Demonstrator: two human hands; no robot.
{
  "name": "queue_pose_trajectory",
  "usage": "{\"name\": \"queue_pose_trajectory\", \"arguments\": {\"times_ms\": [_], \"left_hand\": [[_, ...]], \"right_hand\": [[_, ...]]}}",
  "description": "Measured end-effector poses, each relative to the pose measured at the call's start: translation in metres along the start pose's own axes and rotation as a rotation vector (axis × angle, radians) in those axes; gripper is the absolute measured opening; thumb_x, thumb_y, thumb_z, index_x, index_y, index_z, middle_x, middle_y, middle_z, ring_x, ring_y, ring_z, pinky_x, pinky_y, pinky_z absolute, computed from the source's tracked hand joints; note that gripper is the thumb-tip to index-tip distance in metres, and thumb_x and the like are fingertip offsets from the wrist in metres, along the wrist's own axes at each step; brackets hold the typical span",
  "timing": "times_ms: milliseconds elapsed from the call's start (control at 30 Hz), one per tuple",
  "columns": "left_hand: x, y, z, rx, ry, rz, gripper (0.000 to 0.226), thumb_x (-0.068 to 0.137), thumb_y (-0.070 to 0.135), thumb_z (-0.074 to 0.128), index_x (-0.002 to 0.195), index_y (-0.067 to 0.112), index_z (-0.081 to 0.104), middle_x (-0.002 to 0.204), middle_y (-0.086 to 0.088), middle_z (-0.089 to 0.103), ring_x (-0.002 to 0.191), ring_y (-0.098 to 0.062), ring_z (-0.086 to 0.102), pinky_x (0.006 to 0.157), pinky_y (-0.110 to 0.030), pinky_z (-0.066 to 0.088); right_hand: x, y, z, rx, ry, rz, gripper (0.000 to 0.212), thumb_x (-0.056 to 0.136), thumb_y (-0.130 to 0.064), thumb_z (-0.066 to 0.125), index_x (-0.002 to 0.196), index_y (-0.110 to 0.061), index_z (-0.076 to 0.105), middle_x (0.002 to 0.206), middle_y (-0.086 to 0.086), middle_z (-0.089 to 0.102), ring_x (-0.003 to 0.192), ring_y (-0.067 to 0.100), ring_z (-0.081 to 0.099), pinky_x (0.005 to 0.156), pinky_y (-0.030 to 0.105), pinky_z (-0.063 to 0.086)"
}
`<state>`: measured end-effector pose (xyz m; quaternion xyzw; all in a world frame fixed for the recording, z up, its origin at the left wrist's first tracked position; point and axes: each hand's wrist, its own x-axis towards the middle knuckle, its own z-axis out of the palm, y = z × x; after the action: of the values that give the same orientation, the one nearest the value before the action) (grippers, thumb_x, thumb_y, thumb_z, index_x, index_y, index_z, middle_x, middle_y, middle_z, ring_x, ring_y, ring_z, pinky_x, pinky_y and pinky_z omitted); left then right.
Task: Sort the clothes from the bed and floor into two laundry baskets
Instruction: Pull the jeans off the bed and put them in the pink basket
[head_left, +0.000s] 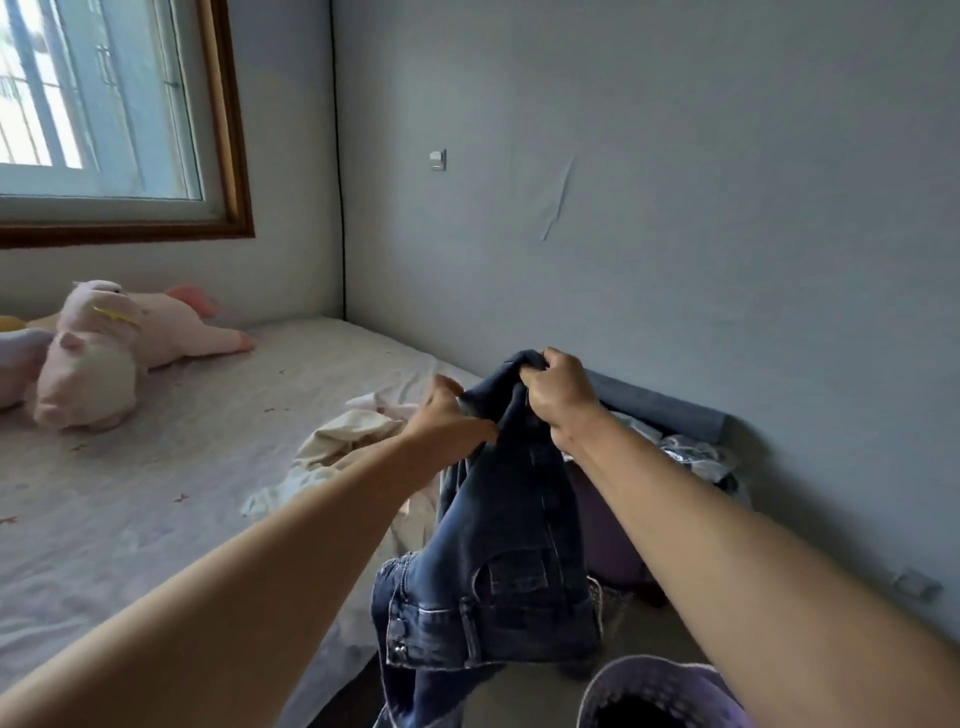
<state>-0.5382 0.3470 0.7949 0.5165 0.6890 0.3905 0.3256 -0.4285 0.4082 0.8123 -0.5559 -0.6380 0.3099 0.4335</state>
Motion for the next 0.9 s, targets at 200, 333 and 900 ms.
{"name": "queue_pose_trajectory", "arguments": {"times_ms": [200,333,900], "left_hand": [[-0.015,0.003,0.051,0.159,-0.268,-0.067,0.079,0.071,0.024,0.078,0.129,0.012,0.026,0.114,-0.009,0.051,0.100,-0.023,0.051,0.084,-0.034,0.049],[-0.017,0.000,0.092,0.307,-0.261,0.017,0.063,0.072,0.026,0.079,0.124,0.013,0.047,0.118,-0.007,0.060,0.104,-0.022,0.056,0.087,-0.029,0.046],[0.000,0.103,0.212,0.332,0.048,0.175,0.015,0.084,0.007,0.045,0.084,0.020,0.051,0.095,-0.012,0.065,0.091,-0.032,0.063,0.069,-0.034,0.047]], "right_hand": [[0.012,-0.005,-0.062,0.183,0.127,0.019,0.013,0.092,-0.003,0.043,0.087,-0.005,0.055,0.070,0.002,0.050,0.073,0.019,0.049,0.059,0.028,0.041],[0.018,0.001,-0.098,0.177,0.208,-0.012,0.016,0.092,-0.005,0.044,0.079,-0.009,0.052,0.068,0.000,0.048,0.074,0.020,0.050,0.067,0.031,0.041],[0.014,0.113,-0.274,-0.266,0.222,0.058,0.024,0.083,-0.001,0.043,0.076,-0.017,0.060,0.093,0.010,0.065,0.095,0.029,0.057,0.080,0.037,0.044]]}}
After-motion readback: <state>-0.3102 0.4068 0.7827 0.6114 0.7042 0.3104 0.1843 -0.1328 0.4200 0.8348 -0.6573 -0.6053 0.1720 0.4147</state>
